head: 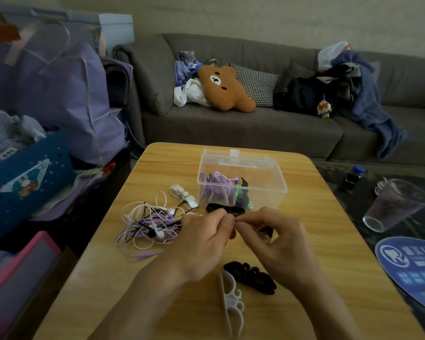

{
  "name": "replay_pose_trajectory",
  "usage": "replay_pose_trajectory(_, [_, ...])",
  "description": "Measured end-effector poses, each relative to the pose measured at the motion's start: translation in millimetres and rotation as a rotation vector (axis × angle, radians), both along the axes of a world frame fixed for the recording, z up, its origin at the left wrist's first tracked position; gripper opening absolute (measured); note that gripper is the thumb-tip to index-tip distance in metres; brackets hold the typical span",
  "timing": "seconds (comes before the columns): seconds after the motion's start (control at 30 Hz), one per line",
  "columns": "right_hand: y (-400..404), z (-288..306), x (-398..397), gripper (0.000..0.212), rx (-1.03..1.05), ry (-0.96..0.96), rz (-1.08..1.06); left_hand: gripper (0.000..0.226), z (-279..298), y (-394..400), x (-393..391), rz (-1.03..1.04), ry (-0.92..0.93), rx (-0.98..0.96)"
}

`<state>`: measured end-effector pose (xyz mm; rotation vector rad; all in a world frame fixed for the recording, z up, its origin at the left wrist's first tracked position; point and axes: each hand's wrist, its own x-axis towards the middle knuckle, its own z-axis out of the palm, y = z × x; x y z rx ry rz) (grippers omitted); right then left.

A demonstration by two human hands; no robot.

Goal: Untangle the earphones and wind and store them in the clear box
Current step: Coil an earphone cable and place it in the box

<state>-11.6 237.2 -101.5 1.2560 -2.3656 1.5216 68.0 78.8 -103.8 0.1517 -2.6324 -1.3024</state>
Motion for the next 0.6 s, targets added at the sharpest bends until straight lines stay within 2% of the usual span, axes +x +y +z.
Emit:
replay_pose_trajectory(0.13, [2, 0, -5, 0.021, -0.067, -0.035, -0.072, 0.042, 3, -4, 0, -0.012, -0.03, 0.119])
replay_pose_trajectory(0.3, [-2, -5, -5, 0.015, -0.173, -0.23, -0.056, 0.048, 14, 4, -1, -0.056, 0.062, 0.598])
replay_pose_trajectory(0.37, [-11, -12, 1, 0.01, -0.182, -0.247, -0.041, 0.049, 12, 10, -4, -0.027, 0.14, 0.764])
replay_pose_trajectory(0.47, [-25, -21, 12, 0.016, -0.212, -0.249, -0.029, 0.043, 11, 15, -6, 0.064, 0.234, 1.03])
replay_pose_trajectory(0.6, [-36, -23, 22, 0.021, -0.198, -0.242, 0.016, 0.037, 11, 12, -6, 0.15, 0.266, 1.199])
